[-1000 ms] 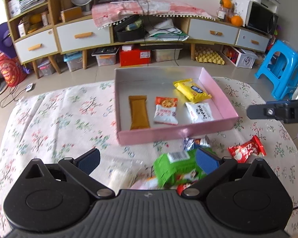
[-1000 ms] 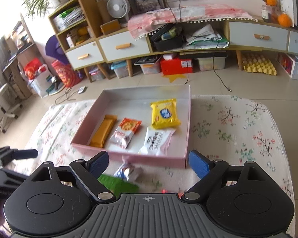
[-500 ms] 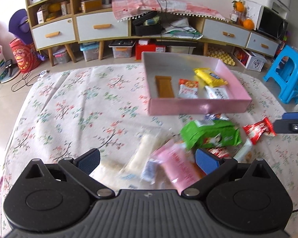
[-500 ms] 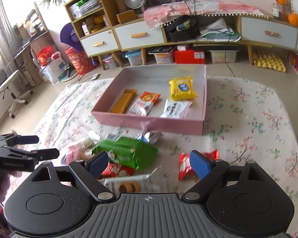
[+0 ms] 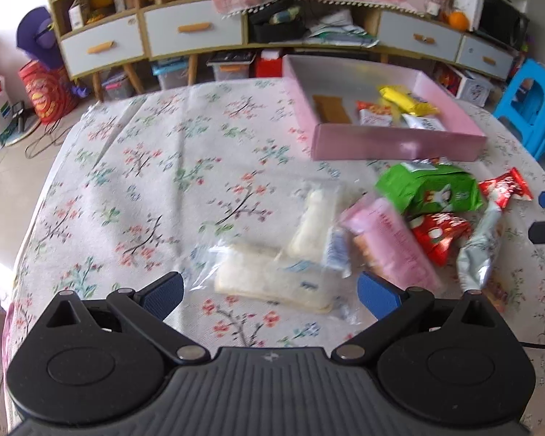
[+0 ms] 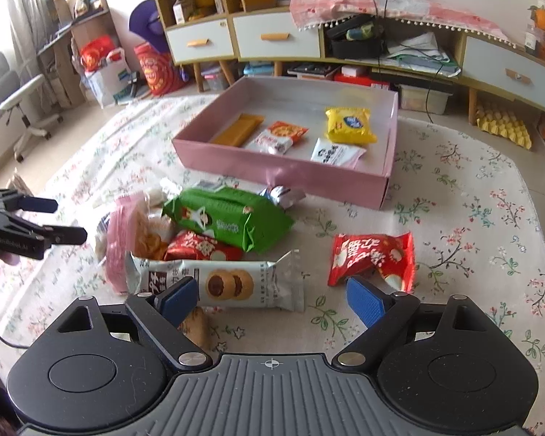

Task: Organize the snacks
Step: 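Grasp the clear white-filled pack with the left tool while the right tool grasps the white cookie-bar pack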

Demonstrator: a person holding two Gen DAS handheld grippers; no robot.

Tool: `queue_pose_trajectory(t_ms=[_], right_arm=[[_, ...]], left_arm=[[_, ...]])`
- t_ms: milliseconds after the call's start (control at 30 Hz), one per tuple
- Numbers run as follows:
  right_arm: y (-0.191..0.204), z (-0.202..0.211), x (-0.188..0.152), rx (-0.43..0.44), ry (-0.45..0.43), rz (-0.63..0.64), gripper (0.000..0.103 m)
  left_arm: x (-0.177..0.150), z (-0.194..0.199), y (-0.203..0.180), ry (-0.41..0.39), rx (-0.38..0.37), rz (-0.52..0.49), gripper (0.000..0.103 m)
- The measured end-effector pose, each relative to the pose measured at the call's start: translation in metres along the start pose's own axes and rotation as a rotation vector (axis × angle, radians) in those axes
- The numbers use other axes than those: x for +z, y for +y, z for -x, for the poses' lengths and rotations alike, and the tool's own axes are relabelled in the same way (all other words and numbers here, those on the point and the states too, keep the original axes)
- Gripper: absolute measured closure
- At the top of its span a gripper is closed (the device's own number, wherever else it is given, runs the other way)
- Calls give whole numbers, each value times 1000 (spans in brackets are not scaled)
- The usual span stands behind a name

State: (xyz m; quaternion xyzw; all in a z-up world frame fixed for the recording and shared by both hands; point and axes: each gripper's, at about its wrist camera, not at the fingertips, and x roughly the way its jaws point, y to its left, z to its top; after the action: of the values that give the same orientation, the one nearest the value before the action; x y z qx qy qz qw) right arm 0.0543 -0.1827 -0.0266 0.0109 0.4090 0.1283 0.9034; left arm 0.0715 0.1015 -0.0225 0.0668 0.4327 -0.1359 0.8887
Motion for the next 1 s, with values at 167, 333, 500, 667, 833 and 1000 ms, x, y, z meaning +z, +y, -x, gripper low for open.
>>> queue_pose_trajectory(t_ms=[167,333,500,667,833,1000], right_arm=[[13,-11,7,18,15,23,12],[27,-24,15,52,45,55,12],[31,-35,25,90,72,-21,12],[23,-51,29,34,138,-160,12],[21,-55,24,7,163,-160,12],[13,-48,17,22,195,-161,12]], left_arm=[[4,3,17,3,-14,115,3],[12,2,13,-26,-50,87,13],[22,-12,4,-35,-65,27,35],[29,-21,-5,-38,-114,-3,52],[29,-28,-19,-5,-134,-53,69],[25,-26,-26,3,-130,-97,69]])
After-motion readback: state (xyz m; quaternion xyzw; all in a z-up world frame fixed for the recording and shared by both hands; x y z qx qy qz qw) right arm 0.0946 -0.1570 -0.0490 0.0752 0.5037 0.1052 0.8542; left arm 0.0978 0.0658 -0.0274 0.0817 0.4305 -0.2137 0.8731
